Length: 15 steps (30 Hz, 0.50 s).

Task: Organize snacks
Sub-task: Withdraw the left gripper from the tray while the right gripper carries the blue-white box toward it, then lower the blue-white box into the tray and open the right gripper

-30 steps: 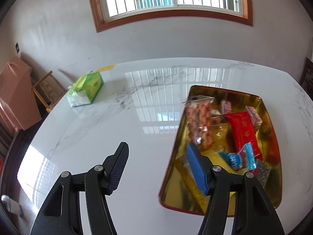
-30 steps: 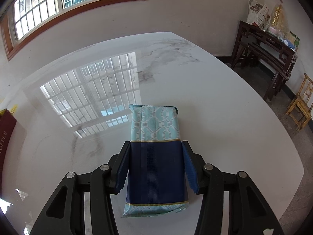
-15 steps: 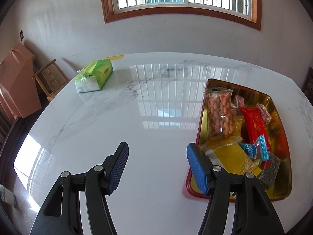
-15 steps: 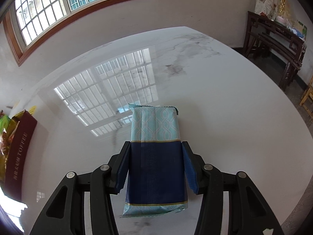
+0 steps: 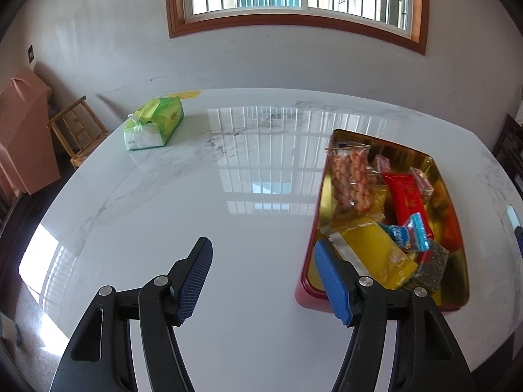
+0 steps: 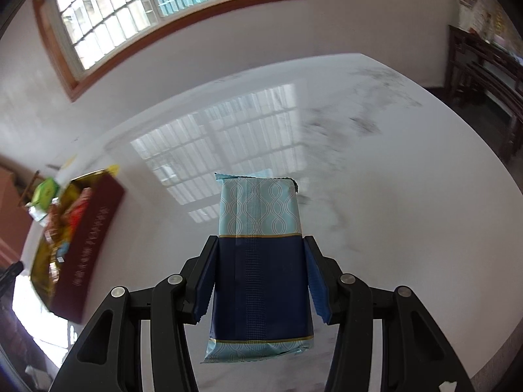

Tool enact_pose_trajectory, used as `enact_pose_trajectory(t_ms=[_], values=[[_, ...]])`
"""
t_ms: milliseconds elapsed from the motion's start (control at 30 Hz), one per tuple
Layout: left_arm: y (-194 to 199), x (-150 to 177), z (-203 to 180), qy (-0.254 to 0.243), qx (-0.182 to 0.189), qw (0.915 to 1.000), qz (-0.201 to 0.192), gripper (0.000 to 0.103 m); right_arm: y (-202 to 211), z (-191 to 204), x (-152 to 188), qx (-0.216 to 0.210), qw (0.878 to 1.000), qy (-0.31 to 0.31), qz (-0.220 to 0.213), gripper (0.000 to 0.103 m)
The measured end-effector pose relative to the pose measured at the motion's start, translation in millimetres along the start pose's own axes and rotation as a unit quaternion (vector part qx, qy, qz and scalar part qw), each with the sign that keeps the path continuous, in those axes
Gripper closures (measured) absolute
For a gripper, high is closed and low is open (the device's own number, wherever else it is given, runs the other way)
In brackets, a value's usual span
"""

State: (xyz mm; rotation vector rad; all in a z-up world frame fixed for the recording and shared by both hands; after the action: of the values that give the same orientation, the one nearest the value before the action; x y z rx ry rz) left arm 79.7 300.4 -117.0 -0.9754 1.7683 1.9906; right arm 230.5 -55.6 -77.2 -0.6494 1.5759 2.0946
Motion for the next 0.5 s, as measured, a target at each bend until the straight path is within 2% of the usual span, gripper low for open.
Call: enact_pose_trajectory(t_ms=[267, 500], values=[[17, 3, -8, -0.006, 0.014, 0.9999, -0.008, 0.035, 15, 81, -7, -0.059, 0.996, 0.063, -0.006, 0.056], [22, 5, -10, -0.005, 0.02, 0.9998, -0.006, 0.034, 7, 160, 0, -0.114, 0.987, 0.112, 0.015, 0.056]])
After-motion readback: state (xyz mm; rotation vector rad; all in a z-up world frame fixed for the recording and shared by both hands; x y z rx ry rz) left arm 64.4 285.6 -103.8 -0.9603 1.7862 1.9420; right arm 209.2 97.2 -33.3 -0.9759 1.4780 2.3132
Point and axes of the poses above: each gripper's, at about its wrist camera, not at the fingertips, and y roughly against the way its jaws point, z to its left, x to its underside, the point moved 7 cm from there along -y, roughly the way its jaws point, and after that the axes turned 3 degrees about z, right-handed, at the moved point
